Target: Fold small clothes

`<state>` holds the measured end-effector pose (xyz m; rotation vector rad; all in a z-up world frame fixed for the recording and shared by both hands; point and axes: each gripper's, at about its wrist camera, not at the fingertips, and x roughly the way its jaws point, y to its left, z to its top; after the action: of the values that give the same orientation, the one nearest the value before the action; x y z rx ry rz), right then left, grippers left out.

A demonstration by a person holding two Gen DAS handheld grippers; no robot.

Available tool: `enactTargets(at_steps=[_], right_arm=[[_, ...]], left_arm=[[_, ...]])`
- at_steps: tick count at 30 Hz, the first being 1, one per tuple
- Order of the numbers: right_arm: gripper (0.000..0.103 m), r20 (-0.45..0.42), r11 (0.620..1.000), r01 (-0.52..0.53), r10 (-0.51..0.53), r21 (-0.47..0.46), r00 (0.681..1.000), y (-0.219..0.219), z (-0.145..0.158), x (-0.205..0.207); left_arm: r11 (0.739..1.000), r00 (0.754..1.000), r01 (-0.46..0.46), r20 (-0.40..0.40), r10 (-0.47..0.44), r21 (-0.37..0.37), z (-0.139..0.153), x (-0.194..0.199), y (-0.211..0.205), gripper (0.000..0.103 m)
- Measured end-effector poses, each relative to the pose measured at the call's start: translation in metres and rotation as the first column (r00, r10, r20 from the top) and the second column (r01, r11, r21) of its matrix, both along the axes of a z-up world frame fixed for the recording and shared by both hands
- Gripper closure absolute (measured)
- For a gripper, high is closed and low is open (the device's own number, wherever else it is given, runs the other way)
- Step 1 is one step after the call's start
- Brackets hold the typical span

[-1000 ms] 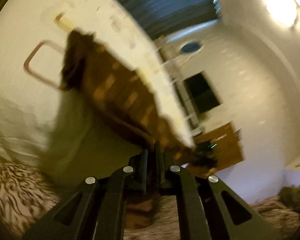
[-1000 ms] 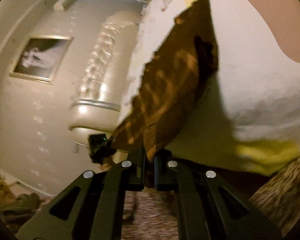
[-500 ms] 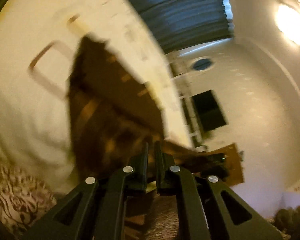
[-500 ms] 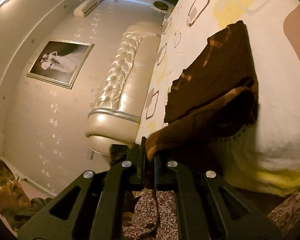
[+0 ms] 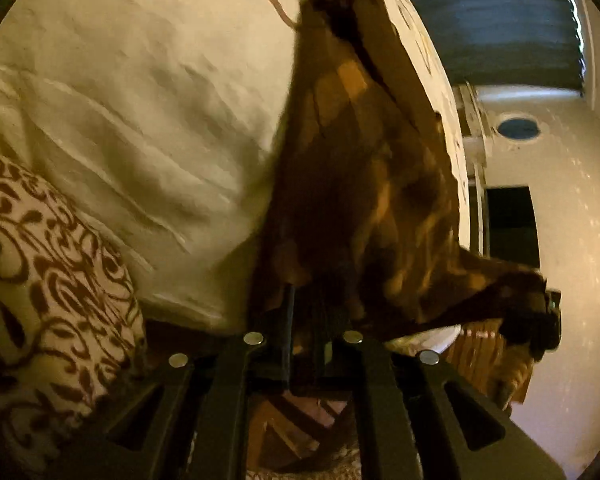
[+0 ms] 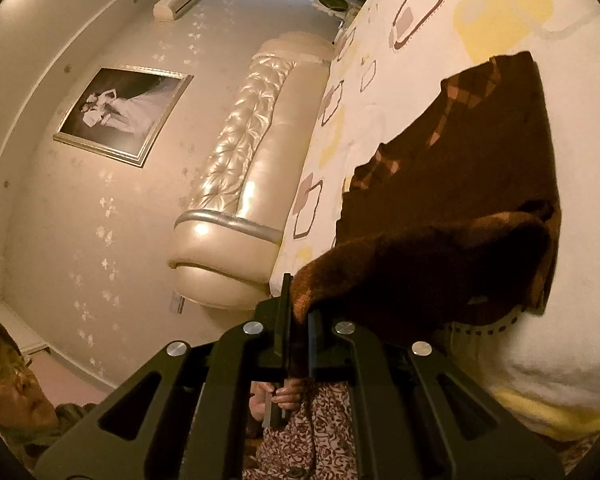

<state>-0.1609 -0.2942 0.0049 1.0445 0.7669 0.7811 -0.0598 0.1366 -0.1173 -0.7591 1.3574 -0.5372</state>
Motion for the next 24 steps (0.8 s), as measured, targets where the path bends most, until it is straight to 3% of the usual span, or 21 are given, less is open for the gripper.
enactTargets(at_steps=[2, 8, 13, 15, 16, 17, 20, 24], right_arm=[[0.098, -0.002, 1.0, 0.0, 0.0, 0.002, 1.0, 0.0, -0.002, -0.001], [0.098, -0.001, 1.0, 0.005, -0.005, 0.023, 1.0, -0.002, -0.005, -0.005], [0.098, -0.004, 0.999, -0.002, 0.003, 0.033, 1.0, 0.002, -0.008, -0.003], [0.098, -0.006, 1.0, -0.001, 0.001, 0.031, 1.0, 0.003, -0.008, -0.004], [0.098, -0.008, 0.999, 0.001, -0.001, 0.032, 1.0, 0.003, -0.009, -0.004], [0.097, -0.009, 0.999, 0.002, -0.002, 0.033, 1.0, 0.003, -0.01, -0.004], [0.097, -0.011, 0.999, 0.009, -0.008, 0.032, 1.0, 0.001, -0.011, -0.006], [0.098, -0.009, 1.0, 0.016, -0.016, 0.027, 1.0, -0.002, -0.009, -0.009]], left_arm=[[0.999, 1.0, -0.014, 0.011, 0.013, 0.035, 0.001, 0.002, 0.002, 0.066], [0.991, 1.0, -0.023, 0.01, 0.022, 0.13, -0.006, 0.007, -0.006, 0.052], [0.991, 0.999, -0.031, -0.011, 0.033, 0.128, -0.012, 0.005, -0.012, 0.049], [0.996, 0.999, -0.007, -0.032, 0.01, 0.084, -0.015, 0.006, -0.013, 0.057], [0.999, 0.999, 0.025, -0.033, -0.023, 0.044, -0.014, 0.005, -0.013, 0.08], [0.999, 0.999, 0.04, -0.025, -0.04, 0.028, -0.012, 0.005, -0.013, 0.096], [0.998, 0.996, 0.063, 0.065, -0.063, 0.011, 0.008, 0.006, -0.011, 0.098], [0.998, 0.989, -0.009, 0.145, 0.018, -0.06, 0.042, 0.011, 0.014, 0.098]])
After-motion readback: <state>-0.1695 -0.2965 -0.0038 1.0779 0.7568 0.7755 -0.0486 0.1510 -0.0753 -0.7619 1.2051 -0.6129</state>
